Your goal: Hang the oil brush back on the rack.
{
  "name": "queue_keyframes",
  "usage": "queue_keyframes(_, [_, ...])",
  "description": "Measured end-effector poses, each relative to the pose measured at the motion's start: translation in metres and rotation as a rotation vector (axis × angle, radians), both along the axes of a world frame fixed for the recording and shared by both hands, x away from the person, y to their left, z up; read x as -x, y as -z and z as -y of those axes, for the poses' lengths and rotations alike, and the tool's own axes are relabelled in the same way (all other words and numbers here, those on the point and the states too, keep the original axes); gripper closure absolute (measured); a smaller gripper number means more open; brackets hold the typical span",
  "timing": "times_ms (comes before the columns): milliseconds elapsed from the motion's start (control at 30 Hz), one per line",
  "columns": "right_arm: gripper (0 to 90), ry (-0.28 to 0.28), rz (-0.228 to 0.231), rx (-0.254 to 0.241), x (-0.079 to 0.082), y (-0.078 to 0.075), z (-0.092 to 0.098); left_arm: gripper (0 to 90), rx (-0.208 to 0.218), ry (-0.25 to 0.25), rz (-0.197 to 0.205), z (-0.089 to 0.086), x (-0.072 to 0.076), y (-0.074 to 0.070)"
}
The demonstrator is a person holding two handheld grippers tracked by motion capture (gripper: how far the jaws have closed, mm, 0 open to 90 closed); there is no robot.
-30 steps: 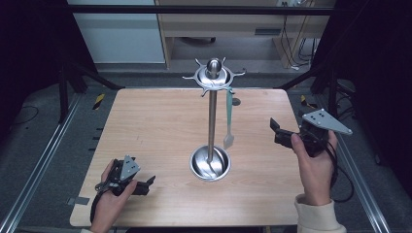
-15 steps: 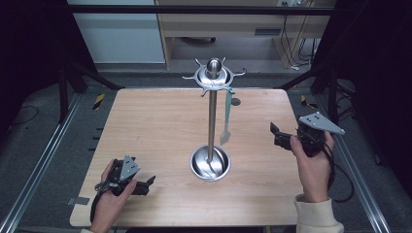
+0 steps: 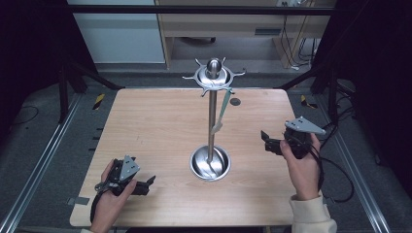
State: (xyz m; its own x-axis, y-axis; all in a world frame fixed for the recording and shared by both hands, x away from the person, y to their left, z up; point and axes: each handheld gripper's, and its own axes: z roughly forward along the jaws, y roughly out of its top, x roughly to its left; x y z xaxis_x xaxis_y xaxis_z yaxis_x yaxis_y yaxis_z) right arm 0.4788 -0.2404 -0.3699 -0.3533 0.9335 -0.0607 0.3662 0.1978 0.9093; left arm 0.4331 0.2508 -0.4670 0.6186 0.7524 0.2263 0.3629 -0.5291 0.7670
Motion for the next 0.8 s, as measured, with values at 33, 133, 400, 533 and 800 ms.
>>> queue_keyframes(33, [8.5, -0.006, -0.007, 0.004, -0.001, 0.002, -0.001, 3.5, 0.000, 0.000, 0.000, 0.000, 0.000, 0.000])
queue_keyframes(133, [8.4, -0.017, -0.024, 0.017, -0.003, 0.008, -0.005, 3.5, -0.001, 0.000, 0.000, 0.000, 0.000, 0.000])
queue_keyframes(400, [8.3, -0.046, -0.072, 0.048, -0.008, 0.025, -0.014, 3.5, -0.002, 0.001, 0.000, 0.000, 0.000, 0.000])
queue_keyframes(533, [8.3, -0.059, -0.092, 0.064, -0.010, 0.032, -0.019, 3.5, -0.002, 0.001, 0.000, 0.000, 0.000, 0.000])
queue_keyframes(800, [8.3, -0.076, -0.137, 0.087, -0.013, 0.046, -0.026, 3.5, -0.004, 0.003, -0.001, 0.001, 0.000, 0.000])
